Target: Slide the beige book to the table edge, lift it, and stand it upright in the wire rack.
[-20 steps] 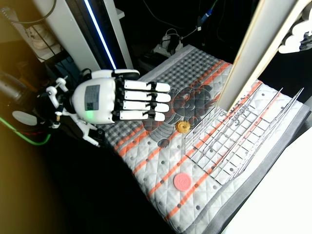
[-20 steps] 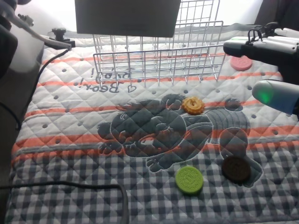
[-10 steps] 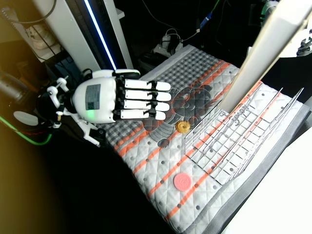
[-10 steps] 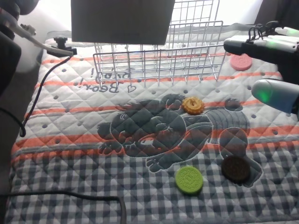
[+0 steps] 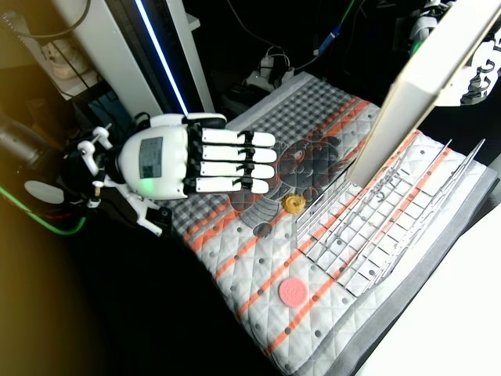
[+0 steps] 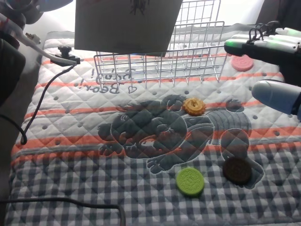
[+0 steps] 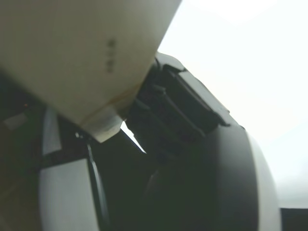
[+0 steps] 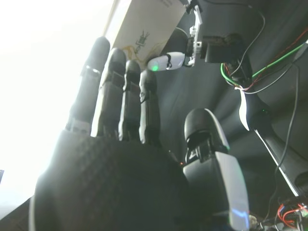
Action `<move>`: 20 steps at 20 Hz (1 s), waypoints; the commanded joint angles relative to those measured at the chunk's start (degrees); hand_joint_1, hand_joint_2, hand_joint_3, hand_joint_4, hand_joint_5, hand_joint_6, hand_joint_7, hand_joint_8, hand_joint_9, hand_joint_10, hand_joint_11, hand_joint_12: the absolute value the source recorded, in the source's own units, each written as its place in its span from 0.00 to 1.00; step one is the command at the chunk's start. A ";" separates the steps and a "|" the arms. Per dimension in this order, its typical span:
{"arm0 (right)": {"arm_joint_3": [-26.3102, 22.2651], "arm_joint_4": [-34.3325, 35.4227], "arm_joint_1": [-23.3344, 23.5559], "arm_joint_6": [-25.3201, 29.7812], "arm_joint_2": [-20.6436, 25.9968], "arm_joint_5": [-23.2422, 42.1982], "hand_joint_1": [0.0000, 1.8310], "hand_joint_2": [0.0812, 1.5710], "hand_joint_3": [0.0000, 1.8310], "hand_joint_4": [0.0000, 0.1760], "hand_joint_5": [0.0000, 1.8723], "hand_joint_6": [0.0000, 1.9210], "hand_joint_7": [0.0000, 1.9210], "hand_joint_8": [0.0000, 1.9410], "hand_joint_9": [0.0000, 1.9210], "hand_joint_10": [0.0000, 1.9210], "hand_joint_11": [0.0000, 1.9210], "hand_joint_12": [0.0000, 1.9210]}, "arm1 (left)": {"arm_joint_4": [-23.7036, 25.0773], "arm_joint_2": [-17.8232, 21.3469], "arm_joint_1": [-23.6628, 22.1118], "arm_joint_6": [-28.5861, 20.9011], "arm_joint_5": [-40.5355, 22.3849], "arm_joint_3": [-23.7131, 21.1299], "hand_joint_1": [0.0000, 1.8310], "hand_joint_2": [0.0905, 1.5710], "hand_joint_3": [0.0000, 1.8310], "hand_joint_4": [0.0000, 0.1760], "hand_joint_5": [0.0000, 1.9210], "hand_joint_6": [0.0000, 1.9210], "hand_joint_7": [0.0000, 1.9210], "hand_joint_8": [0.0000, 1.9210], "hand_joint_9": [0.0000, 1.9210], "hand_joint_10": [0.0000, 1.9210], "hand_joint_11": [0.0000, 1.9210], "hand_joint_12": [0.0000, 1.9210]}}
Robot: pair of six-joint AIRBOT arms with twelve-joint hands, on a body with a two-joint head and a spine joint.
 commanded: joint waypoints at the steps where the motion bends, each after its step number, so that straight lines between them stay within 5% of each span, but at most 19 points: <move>1: 0.24 1.03 0.52 0.54 -0.12 7.21 0.07 0.89 0.00 0.00 0.20 0.00 0.21 0.00 0.22 0.00 0.14 0.32 | -0.30 0.06 -0.55 -1.16 -6.17 0.45 0.90 0.74 0.00 0.00 0.72 0.00 0.74 0.00 0.71 0.21 0.62 0.55; 3: 0.36 1.02 0.52 0.64 -0.22 7.21 0.07 0.89 0.00 0.00 0.20 0.00 0.20 0.00 0.22 0.00 0.13 0.31 | 0.12 -0.36 -0.55 -1.17 -4.84 1.03 0.89 0.75 0.00 0.00 0.71 0.00 0.73 0.00 0.71 0.20 0.61 0.56; 4: 0.45 1.02 0.52 0.69 -0.28 7.21 0.07 0.89 0.00 0.00 0.20 0.00 0.20 0.00 0.22 0.00 0.12 0.31 | 0.60 -0.62 -0.55 -1.26 -3.74 1.35 0.79 0.68 0.00 0.00 0.71 0.01 0.60 0.35 0.74 0.11 0.62 0.52; 5: 0.55 1.02 0.52 0.71 -0.36 7.21 0.06 0.88 0.00 0.00 0.21 0.00 0.21 0.00 0.22 0.00 0.12 0.31 | 1.11 -0.96 -0.54 -1.61 -2.92 1.72 0.88 0.74 0.00 0.00 0.70 0.00 0.63 0.22 0.75 0.10 0.61 0.56; 6: 0.65 1.02 0.52 0.82 -0.43 7.21 0.05 0.88 0.00 0.00 0.20 0.00 0.21 0.00 0.22 0.00 0.13 0.31 | 1.91 -1.42 -0.49 -2.31 -2.13 2.23 0.77 0.63 0.00 0.00 0.74 0.00 0.63 0.24 0.61 0.48 0.59 0.59; 8: 0.77 1.02 0.52 0.90 -0.50 7.21 0.05 0.88 0.00 0.00 0.20 0.00 0.21 0.00 0.22 0.00 0.14 0.31 | 3.01 -1.88 -0.49 -2.93 -1.25 2.69 0.77 0.62 0.00 0.00 0.75 0.01 0.64 0.21 0.58 0.55 0.58 0.68; 10: 0.86 1.01 0.52 0.96 -0.52 7.21 0.06 0.88 0.00 0.00 0.21 0.00 0.21 0.00 0.22 0.00 0.12 0.31 | 3.68 -2.02 -0.54 -2.97 -0.65 2.84 0.69 0.64 0.00 0.00 0.64 0.31 0.57 0.39 0.59 0.57 0.57 0.80; 11: 0.89 1.01 0.52 0.98 -0.54 7.21 0.06 0.88 0.00 0.00 0.21 0.00 0.20 0.00 0.21 0.00 0.13 0.31 | 3.79 -2.03 -0.63 -3.01 -0.53 2.87 0.74 0.67 0.00 0.00 0.64 0.17 0.53 0.48 0.59 0.59 0.57 0.81; 12: 0.89 1.01 0.52 0.98 -0.55 7.21 0.06 0.88 0.00 0.00 0.20 0.00 0.20 0.00 0.21 0.00 0.13 0.32 | 3.87 -2.02 -0.65 -3.24 -0.56 2.87 0.80 0.67 0.00 0.00 0.66 0.09 0.56 0.37 0.51 0.67 0.52 0.81; 13: 0.89 1.01 0.52 0.98 -0.58 7.21 0.07 0.88 0.00 0.00 0.21 0.00 0.20 0.00 0.22 0.00 0.13 0.32 | 3.96 -2.02 -0.53 -3.61 -0.67 2.86 0.71 0.66 0.00 0.00 0.64 0.24 0.56 0.42 0.55 0.59 0.52 0.79; 14: 0.89 1.02 0.52 0.98 -0.65 7.21 0.07 0.88 0.00 0.00 0.21 0.00 0.21 0.00 0.22 0.00 0.14 0.32 | 3.99 -2.07 -0.28 -3.82 -0.72 2.85 0.75 0.65 0.00 0.00 0.62 0.27 0.57 0.37 0.54 0.62 0.52 0.73; 15: 0.89 1.04 0.52 0.98 -0.70 7.21 0.09 0.88 0.00 0.00 0.21 0.00 0.20 0.00 0.21 0.00 0.13 0.31 | 3.98 -2.19 -0.04 -3.89 -0.69 2.86 0.76 0.67 0.00 0.00 0.57 0.33 0.53 0.44 0.53 0.61 0.52 0.63; 18: 0.88 1.12 0.52 1.06 -0.71 7.22 0.07 0.87 0.00 0.00 0.21 0.00 0.20 0.00 0.22 0.00 0.14 0.32 | 3.46 -2.42 1.09 -4.99 -0.91 3.04 0.75 0.66 0.00 0.00 0.57 0.35 0.55 0.38 0.54 0.62 0.51 0.67; 19: 0.86 1.25 0.52 1.07 -0.71 7.30 0.07 0.88 0.00 0.00 0.21 0.00 0.20 0.00 0.21 0.00 0.13 0.31 | 3.07 -2.42 1.76 -5.46 -1.21 3.02 0.74 0.69 0.00 0.00 0.49 0.46 0.49 0.50 0.51 0.65 0.42 0.59; 20: 0.80 1.40 0.52 1.08 -0.71 7.41 0.07 0.88 0.00 0.00 0.21 0.00 0.20 0.00 0.21 0.00 0.13 0.31 | 2.71 -2.40 2.49 -6.13 -1.64 2.97 0.74 0.69 0.00 0.00 0.49 0.46 0.49 0.50 0.51 0.65 0.42 0.59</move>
